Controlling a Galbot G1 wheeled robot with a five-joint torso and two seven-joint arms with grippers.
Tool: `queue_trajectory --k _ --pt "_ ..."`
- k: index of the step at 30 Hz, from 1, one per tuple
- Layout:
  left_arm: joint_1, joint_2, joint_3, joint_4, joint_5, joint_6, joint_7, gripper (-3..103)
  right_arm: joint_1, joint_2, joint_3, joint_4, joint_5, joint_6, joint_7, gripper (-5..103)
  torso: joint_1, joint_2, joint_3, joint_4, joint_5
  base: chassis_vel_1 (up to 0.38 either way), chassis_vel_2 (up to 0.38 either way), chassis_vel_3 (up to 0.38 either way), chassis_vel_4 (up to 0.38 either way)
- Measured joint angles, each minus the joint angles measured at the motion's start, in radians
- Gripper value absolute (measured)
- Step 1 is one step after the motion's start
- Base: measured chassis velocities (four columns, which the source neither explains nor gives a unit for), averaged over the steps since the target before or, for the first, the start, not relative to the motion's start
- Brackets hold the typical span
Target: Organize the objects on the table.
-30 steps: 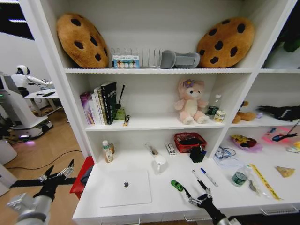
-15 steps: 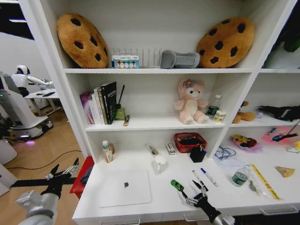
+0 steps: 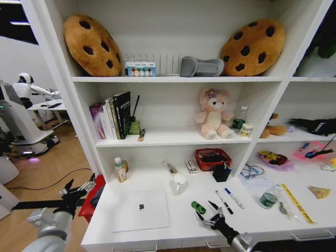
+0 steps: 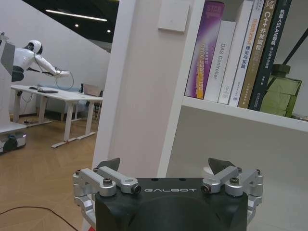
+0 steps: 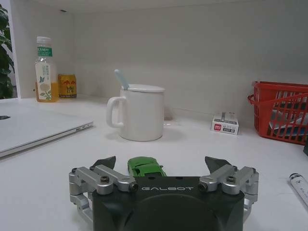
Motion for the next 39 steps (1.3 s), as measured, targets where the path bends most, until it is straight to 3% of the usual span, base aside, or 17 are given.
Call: queue_trajectory --k 10,12,13,15,19,21,24,26,36,39 --pt "-0.011 -0.005 0.000 0.001 -0.001 0.000 -0.007 100 0.023 -0.009 -0.051 -0.025 0.001 -0.018 0.004 101 0.000 0.000 0.000 -0.0002 0.0000 0.000 0.000 0.000 0.000" --pt "-0.012 -0.005 -0.001 0.002 -0.004 0.000 -0.007 100 0.021 -0.008 -0.053 -0.026 0.000 -0.021 0.005 88 0.000 0.000 0.000 -0.0001 0.0000 0.000 0.000 0.000 0.000" --pt "-0.012 -0.005 -0.001 0.002 -0.004 0.000 -0.007 100 0.021 -0.008 -0.053 -0.026 0.000 -0.021 0.005 88 0.000 0.000 0.000 -0.0001 0.0000 0.000 0.000 0.000 0.000" --pt "-0.013 -0.006 -0.001 0.002 -0.005 0.000 -0.007 100 0.019 -0.007 -0.052 -0.025 -0.007 -0.020 0.004 77 0.000 0.000 0.000 -0.0001 -0.0001 0.000 0.000 0.000 0.000" --pt "-0.017 -0.007 0.000 0.003 -0.006 0.000 -0.008 100 0.018 -0.006 -0.050 -0.025 -0.008 -0.020 0.004 71 0.000 0.000 0.000 -0.0001 -0.0001 0.000 0.000 0.000 0.000" --pt "-0.020 -0.008 0.004 0.004 -0.006 0.000 -0.010 100 0.018 -0.004 -0.045 -0.024 -0.008 -0.021 0.004 54 0.000 0.000 0.000 -0.0001 -0.0001 0.000 0.000 0.000 0.000" --pt "-0.022 -0.008 0.005 0.004 -0.006 0.000 -0.010 100 0.016 -0.001 -0.043 -0.022 -0.007 -0.021 0.005 48 0.000 0.000 0.000 -0.0001 0.0000 0.000 0.000 0.000 0.000" --pt "-0.022 -0.008 0.006 0.005 -0.002 -0.001 -0.010 100 0.012 0.002 -0.040 -0.018 -0.010 -0.022 0.006 38 0.000 0.000 0.000 -0.0001 0.0000 0.000 0.000 0.000 0.000" --pt "-0.017 -0.016 0.006 0.003 0.004 -0.003 -0.010 100 -0.016 0.008 -0.016 0.019 -0.016 -0.021 0.010 37 0.000 0.000 0.000 -0.0001 0.0001 0.000 0.000 0.000 0.000" --pt "-0.017 -0.016 0.004 -0.001 0.004 -0.003 -0.010 100 -0.076 0.001 0.034 0.112 -0.008 -0.019 0.016 37 0.000 0.000 0.000 0.0000 -0.0002 0.000 0.000 0.000 0.000"
